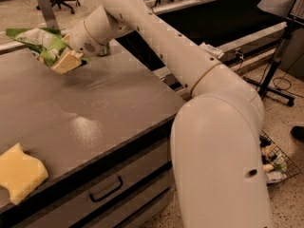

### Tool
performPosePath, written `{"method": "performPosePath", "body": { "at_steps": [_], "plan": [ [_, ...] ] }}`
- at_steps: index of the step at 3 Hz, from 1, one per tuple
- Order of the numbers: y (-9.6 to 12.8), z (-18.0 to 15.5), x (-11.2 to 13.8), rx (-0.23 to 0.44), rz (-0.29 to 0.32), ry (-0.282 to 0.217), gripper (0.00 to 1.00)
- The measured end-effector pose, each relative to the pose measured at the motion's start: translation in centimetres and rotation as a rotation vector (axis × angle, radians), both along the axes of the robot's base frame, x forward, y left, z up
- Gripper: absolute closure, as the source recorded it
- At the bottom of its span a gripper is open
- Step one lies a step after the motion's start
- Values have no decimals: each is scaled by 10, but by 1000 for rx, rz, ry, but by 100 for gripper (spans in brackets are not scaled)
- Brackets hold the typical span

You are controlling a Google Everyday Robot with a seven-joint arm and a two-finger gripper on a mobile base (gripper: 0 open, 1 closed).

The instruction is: Pick green rice chip bag

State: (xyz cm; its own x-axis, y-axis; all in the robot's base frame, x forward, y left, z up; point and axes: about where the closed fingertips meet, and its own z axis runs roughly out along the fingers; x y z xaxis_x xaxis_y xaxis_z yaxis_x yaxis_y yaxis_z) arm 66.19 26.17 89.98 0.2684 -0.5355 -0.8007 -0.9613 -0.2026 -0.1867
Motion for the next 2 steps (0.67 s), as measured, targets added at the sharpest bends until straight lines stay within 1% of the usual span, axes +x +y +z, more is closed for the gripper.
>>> {"method": "performPosePath", "body": {
  "at_steps": [1,2],
  "plan": [
    [0,18,-6,59,81,-34,100],
    [-1,20,-7,62,94,-43,100]
  ]
}}
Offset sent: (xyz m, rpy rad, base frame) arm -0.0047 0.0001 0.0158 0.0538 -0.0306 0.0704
